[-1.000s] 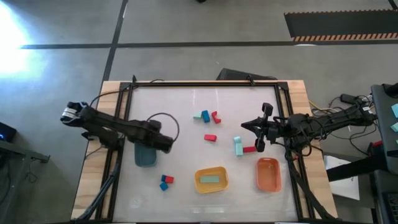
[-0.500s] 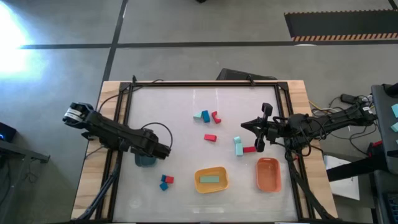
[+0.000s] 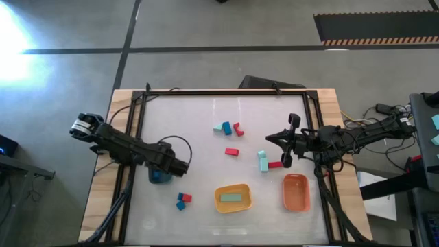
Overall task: Sort & place blocks by color
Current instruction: Put the red block into the orange bin
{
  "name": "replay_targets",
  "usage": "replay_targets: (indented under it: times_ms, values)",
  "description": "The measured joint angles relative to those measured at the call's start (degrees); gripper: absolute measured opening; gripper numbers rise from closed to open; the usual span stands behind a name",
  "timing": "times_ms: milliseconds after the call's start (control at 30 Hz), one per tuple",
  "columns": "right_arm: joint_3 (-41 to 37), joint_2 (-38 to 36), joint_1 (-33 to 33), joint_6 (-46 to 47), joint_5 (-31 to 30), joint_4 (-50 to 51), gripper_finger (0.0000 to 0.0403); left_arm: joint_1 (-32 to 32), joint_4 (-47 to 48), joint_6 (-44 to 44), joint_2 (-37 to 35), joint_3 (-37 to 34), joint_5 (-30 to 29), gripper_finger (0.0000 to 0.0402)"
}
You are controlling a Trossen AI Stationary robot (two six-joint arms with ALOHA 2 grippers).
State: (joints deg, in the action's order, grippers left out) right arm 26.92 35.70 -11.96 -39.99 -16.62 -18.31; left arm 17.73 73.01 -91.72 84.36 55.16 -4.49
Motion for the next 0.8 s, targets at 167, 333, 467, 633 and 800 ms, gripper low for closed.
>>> replay_targets:
  times_ms: [167,333,467,633,800]
  values:
    - [0.0,0.0,0.0,4.9,0.0,0.6,0.0009,2.3,-0.4,4.7,0.0,3.1,-7.6,0.0168]
    - [0.0,0.0,0.0,12.8,0.0,2.1,0.0009,5.9,-5.0,12.1,-0.2,5.9,-15.9,0.0168]
    - [0.0,0.5,-0.1,20.1,0.1,3.5,0.0009,9.2,-16.2,24.0,-1.2,5.9,-22.0,0.0168]
    - [0.2,3.4,-0.1,29.1,0.3,3.1,0.0009,12.9,-31.2,43.4,-2.0,4.9,-23.1,0.0166]
    - [2.5,9.6,-0.1,34.6,0.1,4.4,0.0009,13.9,-41.0,55.7,-3.5,3.6,-25.5,0.0144]
